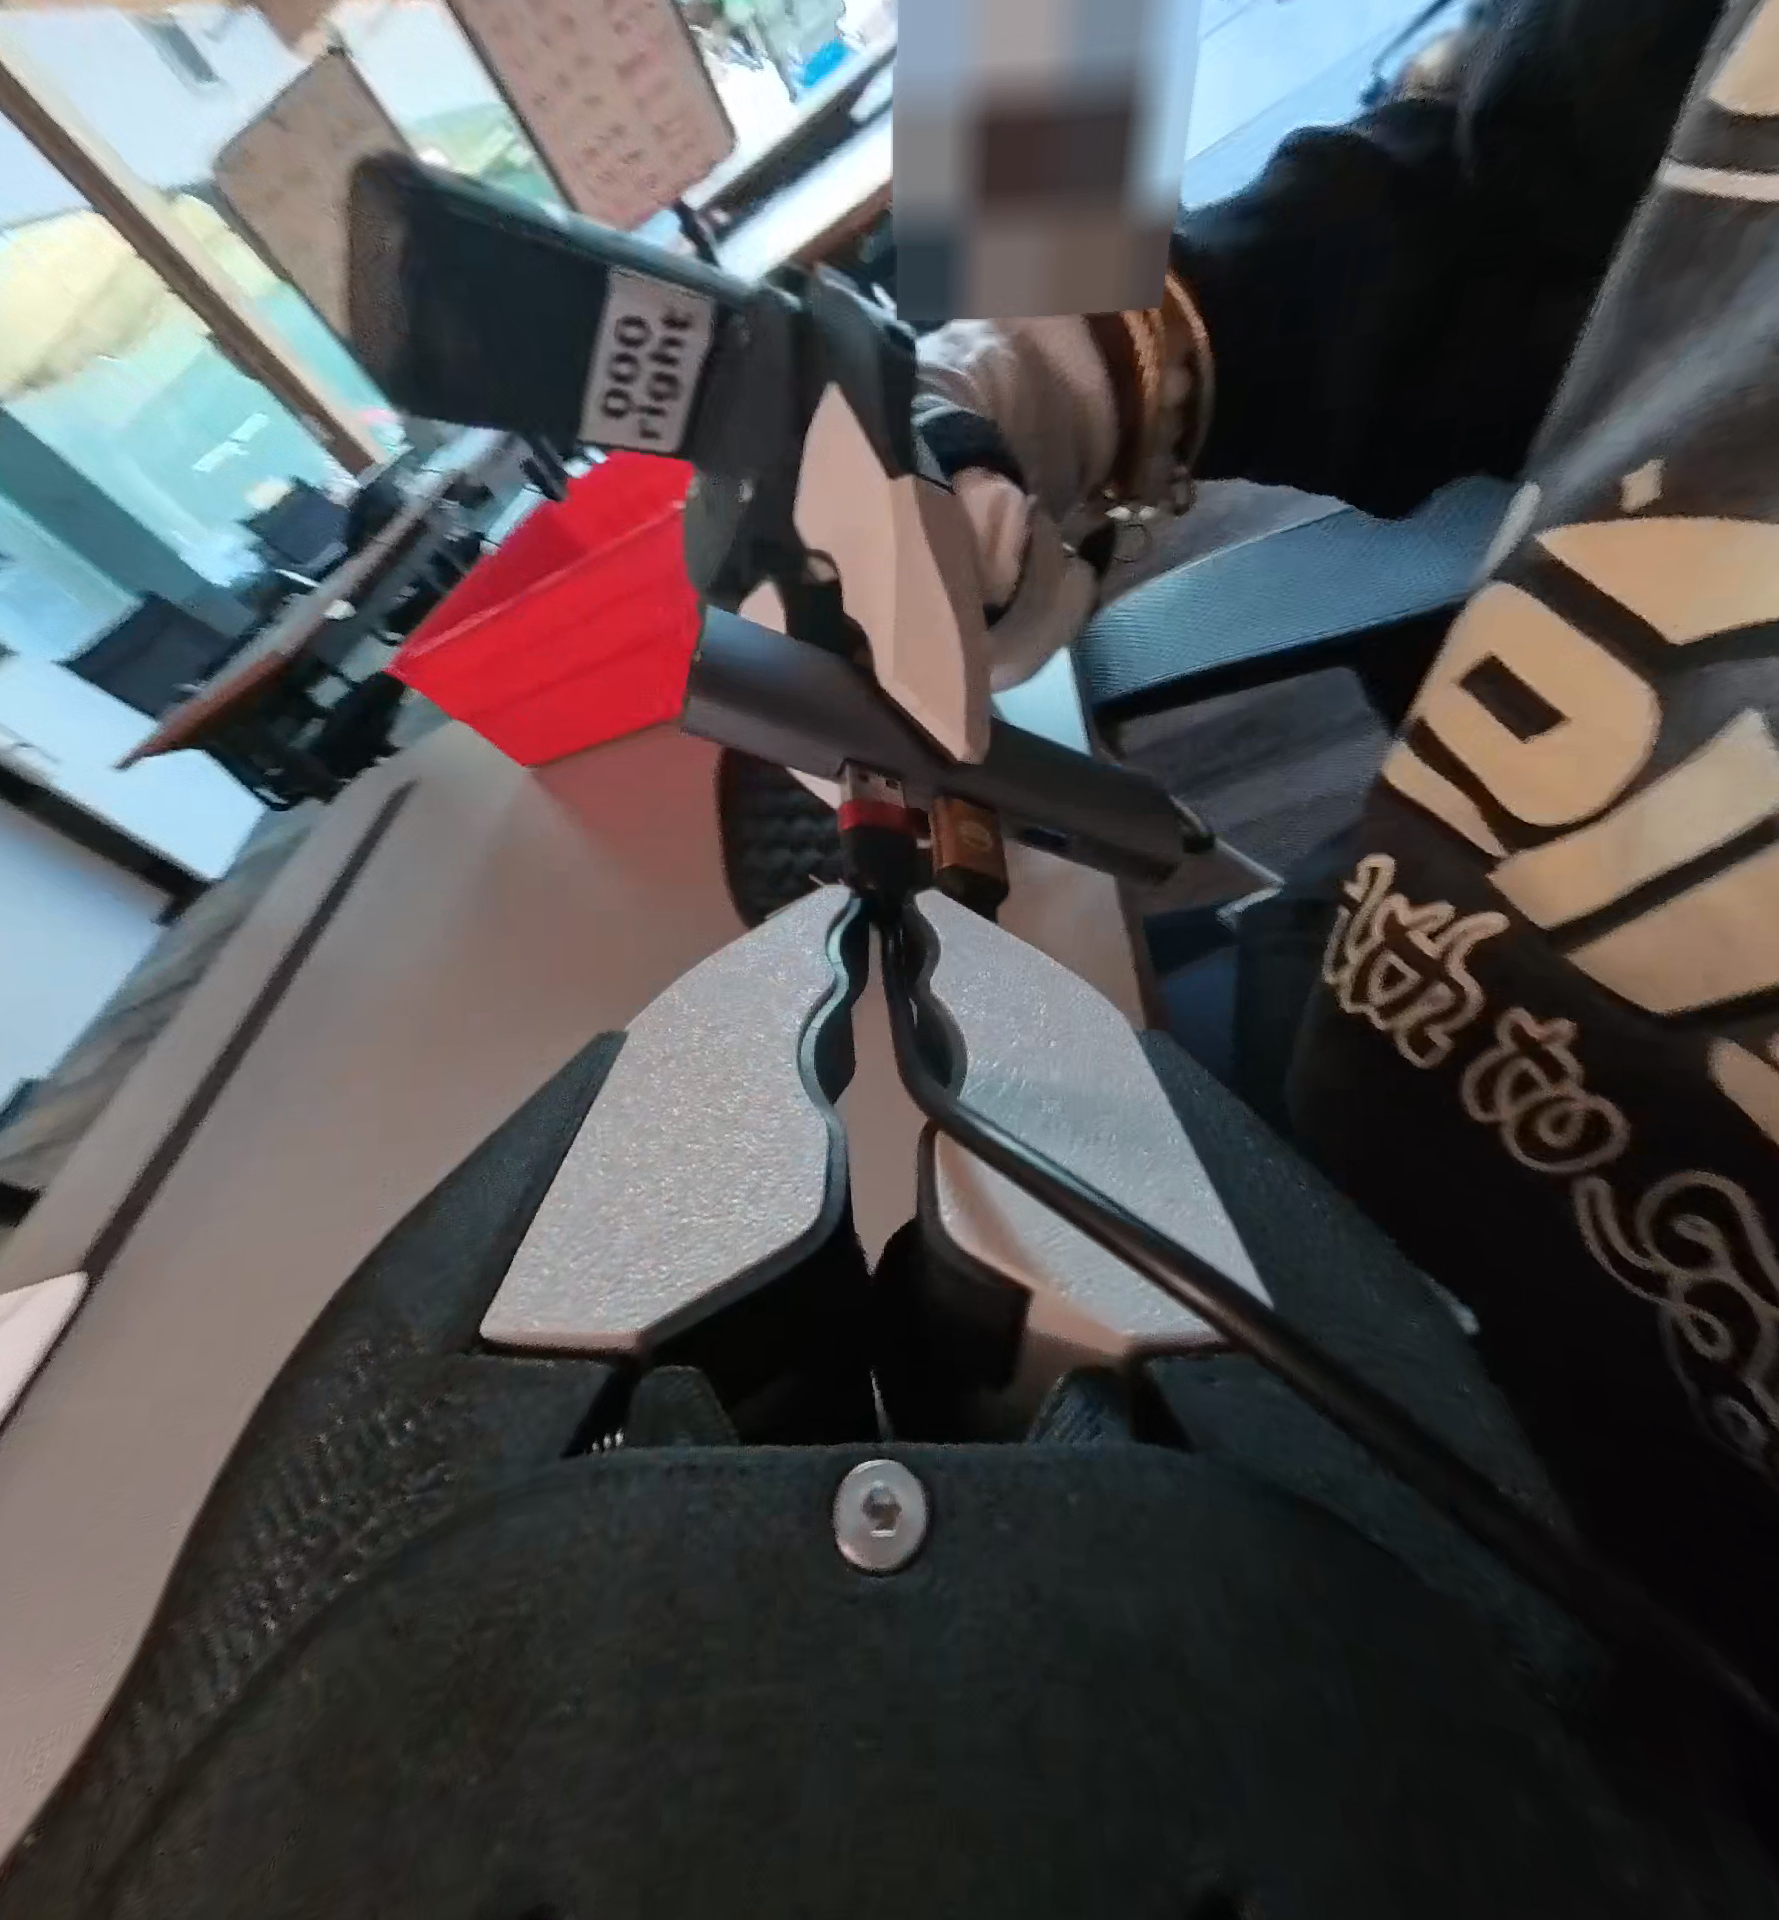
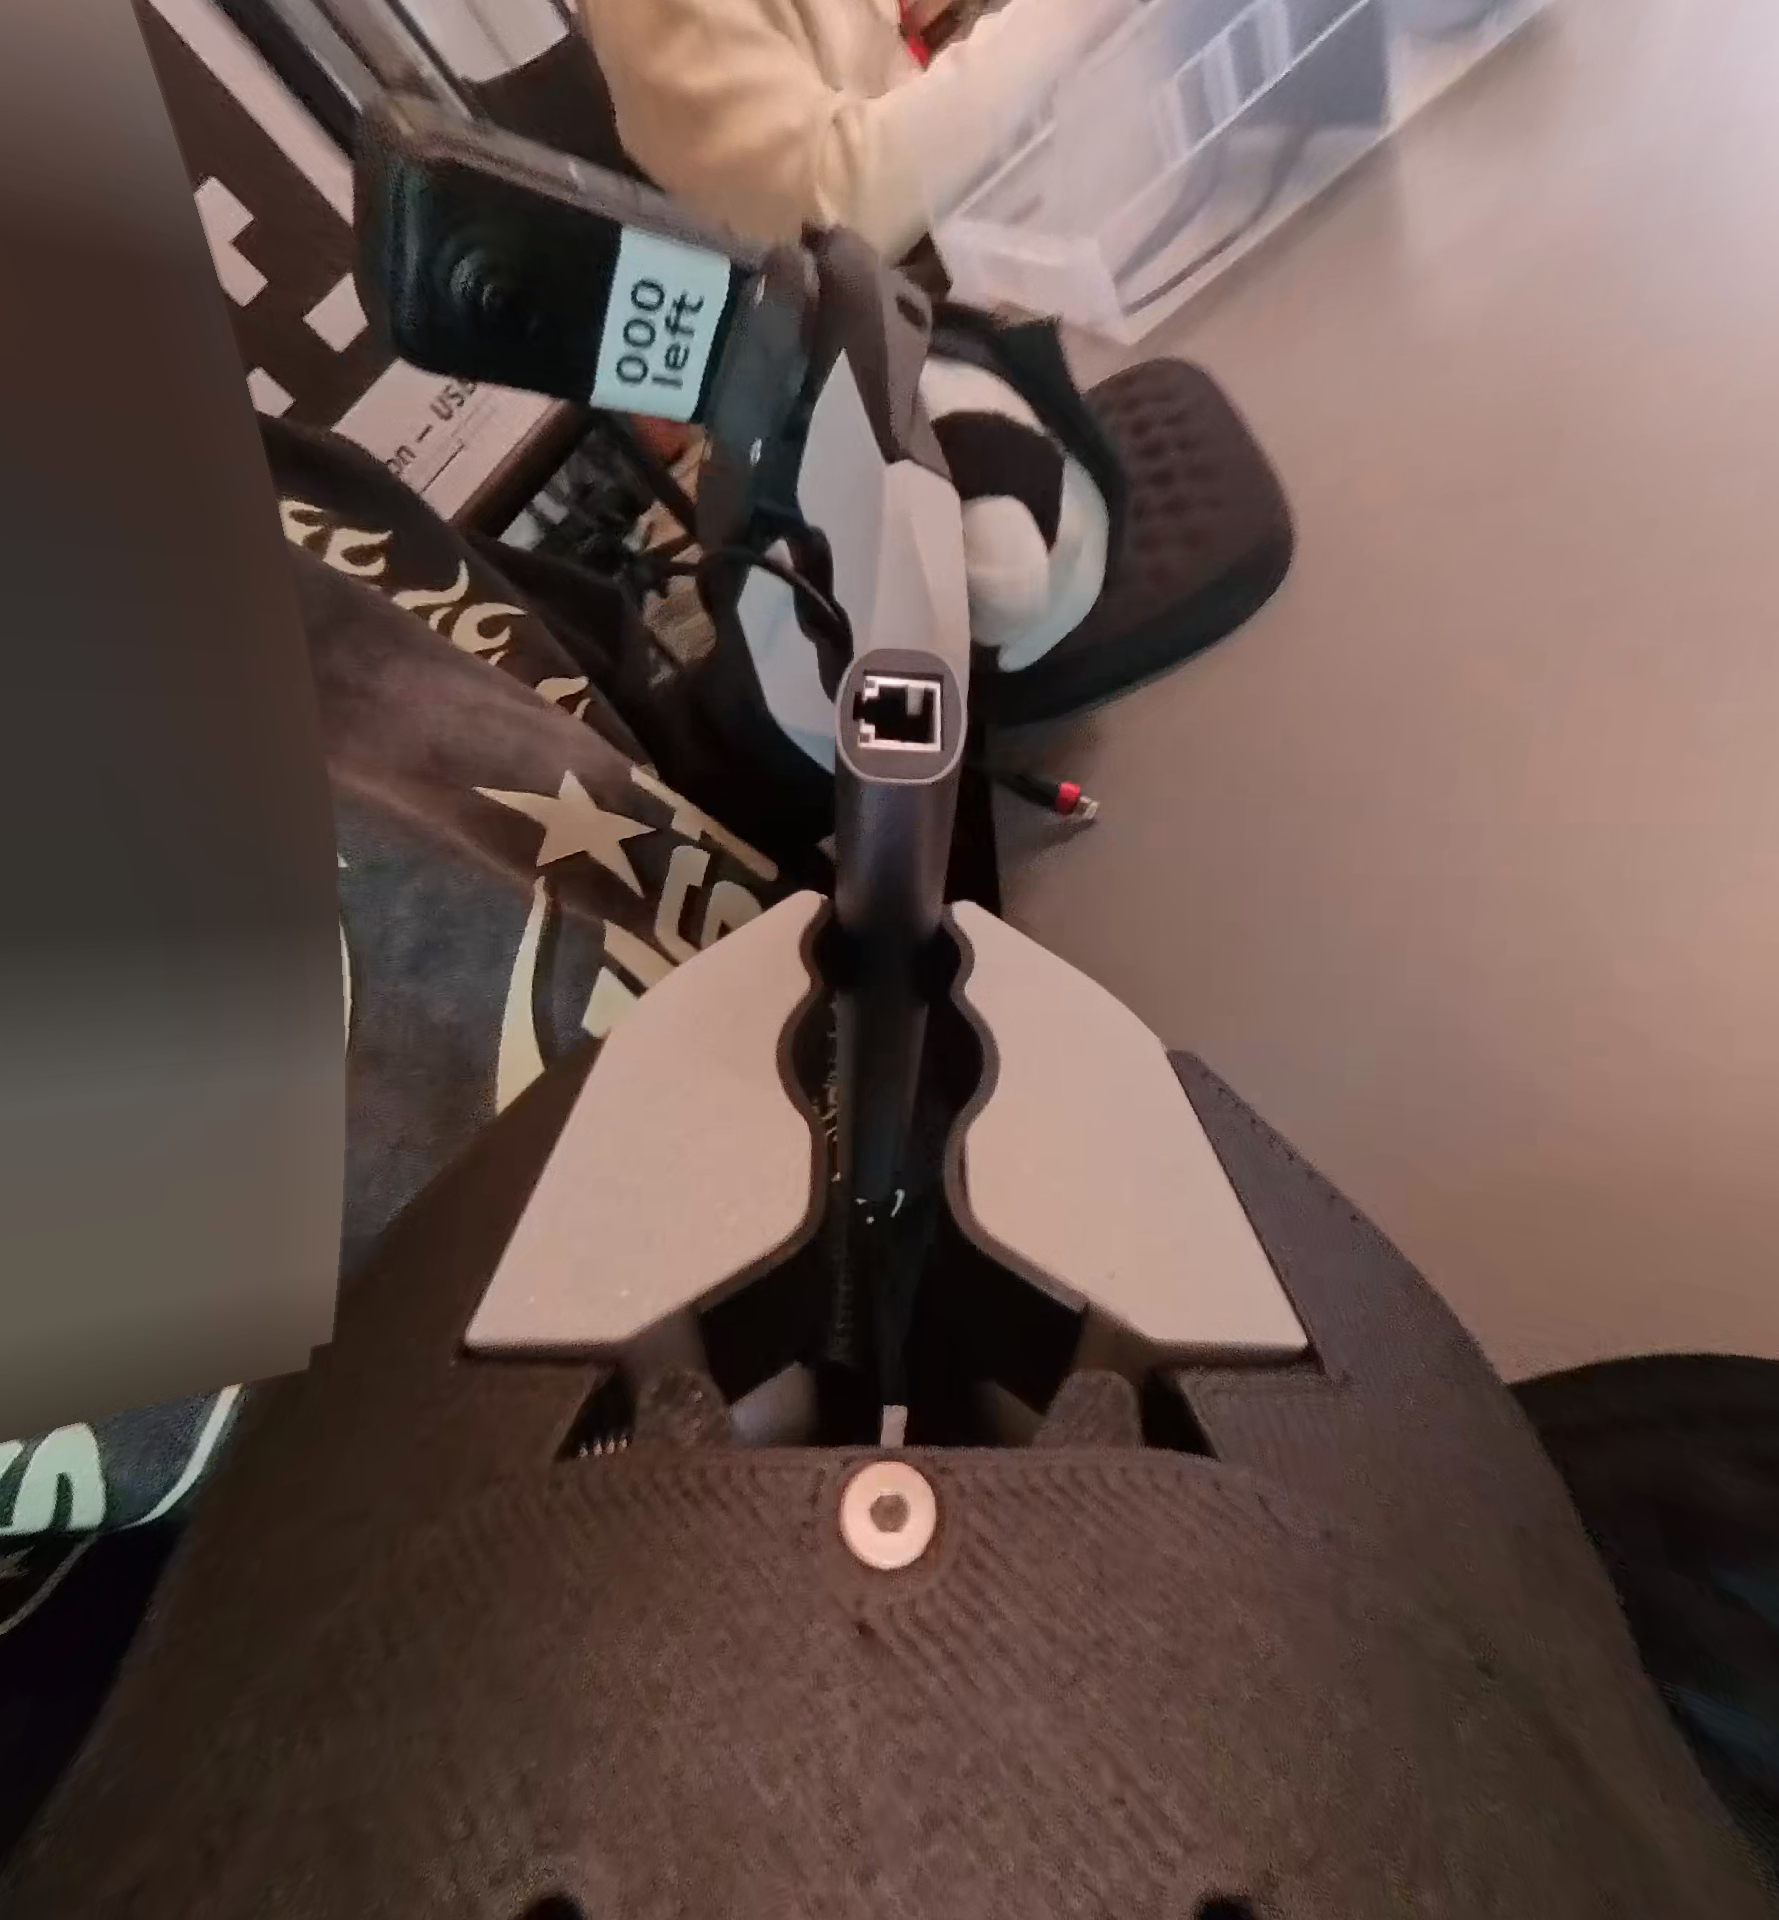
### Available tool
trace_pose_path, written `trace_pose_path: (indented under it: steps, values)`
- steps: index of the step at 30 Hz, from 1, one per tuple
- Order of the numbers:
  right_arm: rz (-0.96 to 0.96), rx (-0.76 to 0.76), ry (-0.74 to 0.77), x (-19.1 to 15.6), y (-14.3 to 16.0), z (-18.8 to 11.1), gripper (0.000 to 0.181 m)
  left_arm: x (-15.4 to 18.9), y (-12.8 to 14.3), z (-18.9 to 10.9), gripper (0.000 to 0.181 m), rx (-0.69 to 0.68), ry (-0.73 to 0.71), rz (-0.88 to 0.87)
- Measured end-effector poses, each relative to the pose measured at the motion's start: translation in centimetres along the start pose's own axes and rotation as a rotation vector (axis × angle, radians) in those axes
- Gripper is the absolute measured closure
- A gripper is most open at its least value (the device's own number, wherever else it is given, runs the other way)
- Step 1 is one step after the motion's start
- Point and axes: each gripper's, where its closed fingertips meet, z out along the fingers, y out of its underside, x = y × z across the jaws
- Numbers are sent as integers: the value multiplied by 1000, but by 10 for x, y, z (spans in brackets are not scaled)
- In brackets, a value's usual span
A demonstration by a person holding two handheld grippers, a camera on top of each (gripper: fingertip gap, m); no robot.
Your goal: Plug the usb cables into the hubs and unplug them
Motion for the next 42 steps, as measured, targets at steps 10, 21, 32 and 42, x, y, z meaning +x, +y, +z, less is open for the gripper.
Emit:
trace_pose_path:
  steps: [10,21,32,42]
  values:
    - [106,214,-104,7,-26,7,161,-7,10,-11,177,22,21,-101]
    - [148,430,-97,13,-45,-1,163,-15,0,-7,176,96,-42,-135]
    - [88,674,-20,15,-70,-17,164,-33,-6,1,176,158,-187,-223]
    - [95,625,-27,16,-65,-8,163,-27,-3,2,176,136,-139,-210]
